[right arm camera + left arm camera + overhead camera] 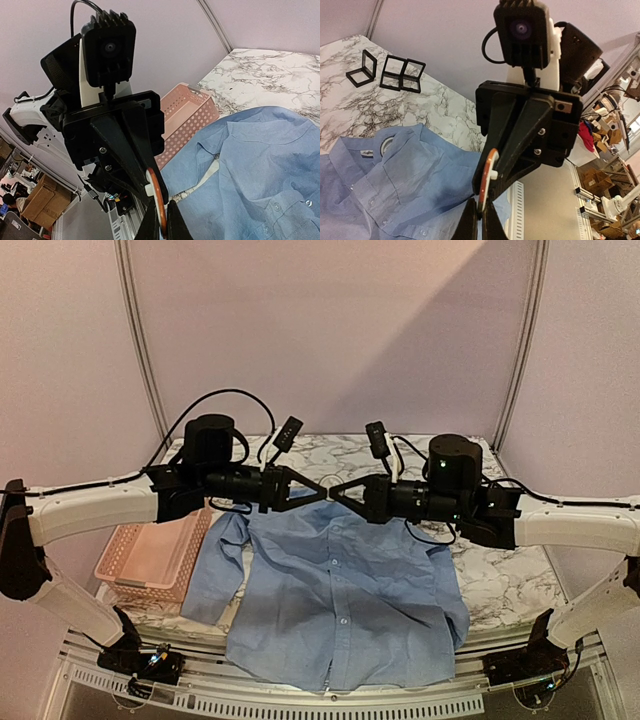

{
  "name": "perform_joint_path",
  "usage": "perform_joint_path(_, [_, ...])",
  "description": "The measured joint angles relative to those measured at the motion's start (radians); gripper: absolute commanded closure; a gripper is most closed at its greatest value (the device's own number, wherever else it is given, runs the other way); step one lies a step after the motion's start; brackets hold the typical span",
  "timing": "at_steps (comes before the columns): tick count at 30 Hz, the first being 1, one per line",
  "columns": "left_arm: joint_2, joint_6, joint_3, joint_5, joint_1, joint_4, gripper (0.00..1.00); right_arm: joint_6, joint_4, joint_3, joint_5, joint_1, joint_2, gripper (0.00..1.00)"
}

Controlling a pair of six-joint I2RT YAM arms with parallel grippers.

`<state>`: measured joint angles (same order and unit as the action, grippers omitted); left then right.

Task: Remove the brooch from the garment
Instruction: Close the brooch securely.

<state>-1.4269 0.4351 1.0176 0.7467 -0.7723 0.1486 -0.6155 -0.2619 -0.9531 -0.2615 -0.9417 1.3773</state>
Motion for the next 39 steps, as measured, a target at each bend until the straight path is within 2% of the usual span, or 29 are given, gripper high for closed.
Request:
perform_joint_path(11, [-0.027,-0.023,0.039,-0.011,0.008,-0.090,1.00,0.067,-0.002,0.008,-0.062,0.053,0.000,0.77])
perform_joint_path(17, [-0.042,-0.024,0.039,-0.011,0.010,-0.156,1.00,0.096,-0.016,0.009,-0.102,0.078,-0.008,0.56])
perform_joint_path(21, [-0.042,-0.024,0.039,-0.007,0.010,-0.170,1.00,0.101,-0.020,0.010,-0.115,0.078,-0.023,0.52])
perform_joint_path(25, [-0.042,-0.023,0.038,0.012,0.010,-0.161,1.00,0.103,-0.014,0.010,-0.114,0.078,-0.025,0.51])
perform_joint_path(28, [-0.041,-0.020,0.037,0.032,0.010,-0.132,1.00,0.101,-0.011,0.010,-0.116,0.078,-0.018,0.54])
perform_joint_path(39, [-0.036,-0.012,0.030,0.057,0.010,-0.085,1.00,0.097,-0.001,0.010,-0.186,0.078,0.022,0.80])
